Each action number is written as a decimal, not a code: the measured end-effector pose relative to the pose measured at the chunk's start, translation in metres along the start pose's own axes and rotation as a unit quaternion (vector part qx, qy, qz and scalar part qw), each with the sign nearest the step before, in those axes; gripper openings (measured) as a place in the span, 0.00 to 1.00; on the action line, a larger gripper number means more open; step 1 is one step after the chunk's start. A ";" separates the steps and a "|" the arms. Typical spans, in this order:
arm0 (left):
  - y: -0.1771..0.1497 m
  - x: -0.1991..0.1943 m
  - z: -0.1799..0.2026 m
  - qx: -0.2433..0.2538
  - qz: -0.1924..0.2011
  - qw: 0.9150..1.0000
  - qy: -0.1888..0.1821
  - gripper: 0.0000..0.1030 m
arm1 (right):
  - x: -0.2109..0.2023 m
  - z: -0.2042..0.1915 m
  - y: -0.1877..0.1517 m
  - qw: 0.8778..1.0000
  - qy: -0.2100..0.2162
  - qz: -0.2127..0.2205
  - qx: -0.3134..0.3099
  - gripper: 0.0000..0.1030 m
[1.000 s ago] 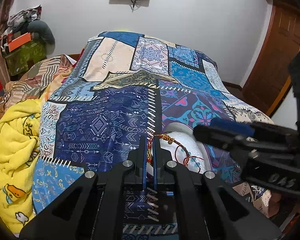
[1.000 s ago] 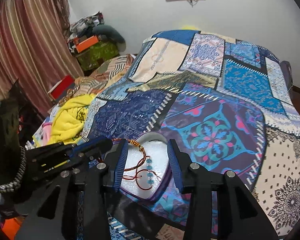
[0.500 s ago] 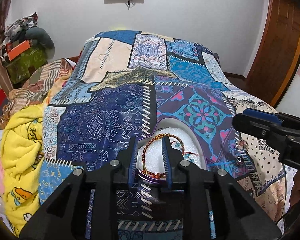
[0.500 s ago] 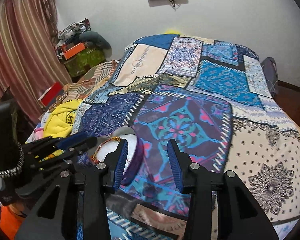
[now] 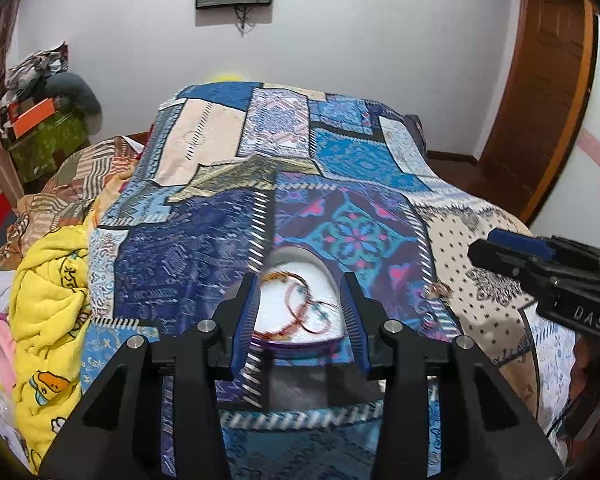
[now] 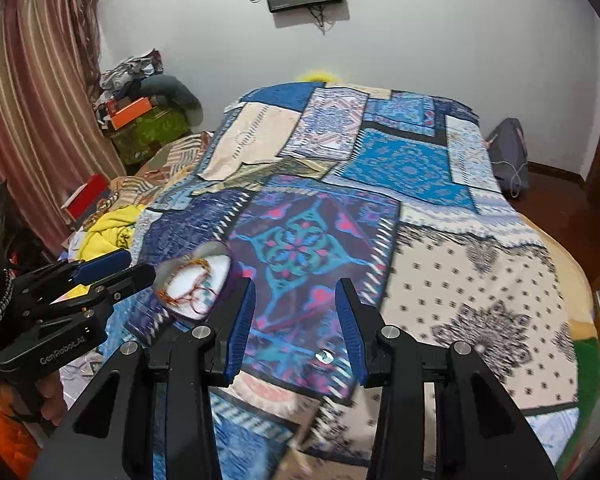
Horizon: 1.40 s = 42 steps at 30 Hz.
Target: Organize jewelry
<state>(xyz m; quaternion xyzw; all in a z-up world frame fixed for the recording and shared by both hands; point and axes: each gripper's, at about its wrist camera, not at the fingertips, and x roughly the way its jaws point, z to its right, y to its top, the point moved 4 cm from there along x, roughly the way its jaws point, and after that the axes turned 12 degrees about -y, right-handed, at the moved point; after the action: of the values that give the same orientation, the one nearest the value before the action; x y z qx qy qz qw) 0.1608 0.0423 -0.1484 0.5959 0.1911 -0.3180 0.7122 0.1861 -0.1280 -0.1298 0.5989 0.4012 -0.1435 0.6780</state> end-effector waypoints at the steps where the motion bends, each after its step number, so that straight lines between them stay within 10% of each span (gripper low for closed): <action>1: -0.002 0.003 0.005 0.002 -0.005 1.000 -0.002 0.39 | -0.001 0.005 -0.002 1.000 -0.004 -0.001 0.002 0.37; 27: -0.048 0.117 0.085 0.016 -0.148 0.983 -0.109 0.39 | 0.033 0.086 -0.065 0.994 -0.035 -0.089 0.047 0.37; 42: -0.045 0.122 0.095 0.058 -0.130 0.985 -0.101 0.20 | 0.040 0.065 -0.065 0.996 0.008 -0.088 0.032 0.37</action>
<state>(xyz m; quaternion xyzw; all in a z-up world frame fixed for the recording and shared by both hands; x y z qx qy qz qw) 0.2084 -0.0815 -0.2406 0.5711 0.1750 -0.4768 0.6449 0.1916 -0.1926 -0.2067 0.5834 0.4536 -0.2104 0.6400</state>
